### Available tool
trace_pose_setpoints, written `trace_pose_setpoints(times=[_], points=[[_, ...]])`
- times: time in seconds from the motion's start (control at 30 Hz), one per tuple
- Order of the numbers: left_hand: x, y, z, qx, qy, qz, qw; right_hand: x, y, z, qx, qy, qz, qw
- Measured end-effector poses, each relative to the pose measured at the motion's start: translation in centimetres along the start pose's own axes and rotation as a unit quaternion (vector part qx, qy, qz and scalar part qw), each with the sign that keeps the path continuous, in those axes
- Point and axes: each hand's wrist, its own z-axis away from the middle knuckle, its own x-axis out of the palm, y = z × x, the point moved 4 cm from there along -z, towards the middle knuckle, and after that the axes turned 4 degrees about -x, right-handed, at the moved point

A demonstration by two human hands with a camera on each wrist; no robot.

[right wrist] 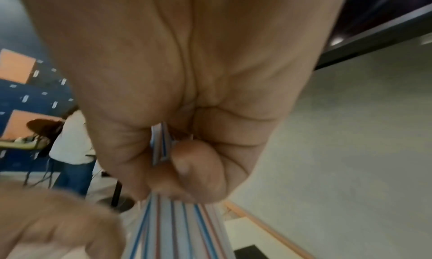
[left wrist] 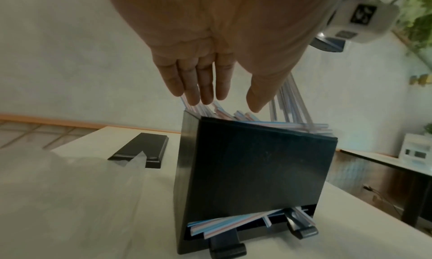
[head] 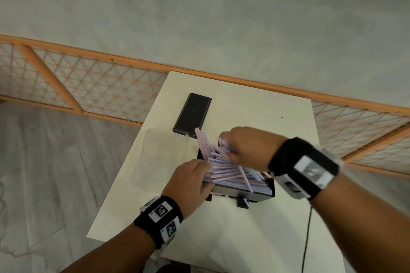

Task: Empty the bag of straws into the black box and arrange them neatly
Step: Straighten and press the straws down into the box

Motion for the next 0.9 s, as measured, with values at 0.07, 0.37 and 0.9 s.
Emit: trace_pose_setpoints(times=[0.07, 0.37, 0.9], points=[[-0.4, -0.4, -0.1, -0.045, -0.003, 0.032, 0.998, 2.4, -0.7, -2.0, 0.016, -0.025, 0.011, 0.999], [0.7, -1.5, 1.1, -0.253, -0.095, 0.318, 0.909, 7.7, -2.1, -7.4, 0.067, -0.023, 0.016, 0.997], [3.2, 2.2, -0.5, -0.413, -0.131, 0.476, 0.766, 8.0, -1.3, -9.0, 0.06, -0.086, 0.01, 0.994]])
